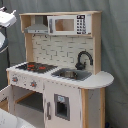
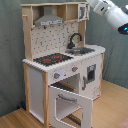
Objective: Play with the kitchen
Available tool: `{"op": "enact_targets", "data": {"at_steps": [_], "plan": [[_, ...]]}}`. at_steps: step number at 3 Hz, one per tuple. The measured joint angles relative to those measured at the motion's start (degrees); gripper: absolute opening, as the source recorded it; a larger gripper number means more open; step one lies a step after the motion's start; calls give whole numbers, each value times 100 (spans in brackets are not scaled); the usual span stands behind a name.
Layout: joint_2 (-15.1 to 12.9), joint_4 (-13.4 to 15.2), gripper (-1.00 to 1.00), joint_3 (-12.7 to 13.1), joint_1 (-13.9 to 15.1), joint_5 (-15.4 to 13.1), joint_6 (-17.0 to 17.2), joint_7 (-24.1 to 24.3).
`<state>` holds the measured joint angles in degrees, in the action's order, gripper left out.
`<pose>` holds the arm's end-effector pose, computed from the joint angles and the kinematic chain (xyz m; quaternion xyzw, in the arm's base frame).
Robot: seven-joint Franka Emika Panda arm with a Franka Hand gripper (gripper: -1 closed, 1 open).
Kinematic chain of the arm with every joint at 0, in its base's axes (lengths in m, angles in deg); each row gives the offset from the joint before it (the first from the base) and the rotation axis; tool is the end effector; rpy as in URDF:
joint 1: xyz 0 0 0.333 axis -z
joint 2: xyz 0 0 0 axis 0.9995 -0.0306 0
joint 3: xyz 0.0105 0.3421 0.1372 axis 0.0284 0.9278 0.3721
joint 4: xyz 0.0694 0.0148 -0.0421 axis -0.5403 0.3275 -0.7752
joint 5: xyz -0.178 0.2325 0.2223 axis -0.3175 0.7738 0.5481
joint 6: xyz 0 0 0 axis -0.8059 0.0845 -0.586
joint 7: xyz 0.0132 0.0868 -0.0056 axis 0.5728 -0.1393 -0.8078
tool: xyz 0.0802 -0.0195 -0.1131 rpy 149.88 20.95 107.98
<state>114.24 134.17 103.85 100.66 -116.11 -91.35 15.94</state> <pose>0.1938 0.3804 0.8337 0.2704 0.3833 0.3457 0.8127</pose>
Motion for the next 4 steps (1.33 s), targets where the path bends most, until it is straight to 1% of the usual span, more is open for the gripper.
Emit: {"op": "enact_targets", "data": {"at_steps": [1,4], "plan": [[-2,8,100,278,127,-86,508,601],[-13,5,100,955,570,-129,1436,1919]]}}
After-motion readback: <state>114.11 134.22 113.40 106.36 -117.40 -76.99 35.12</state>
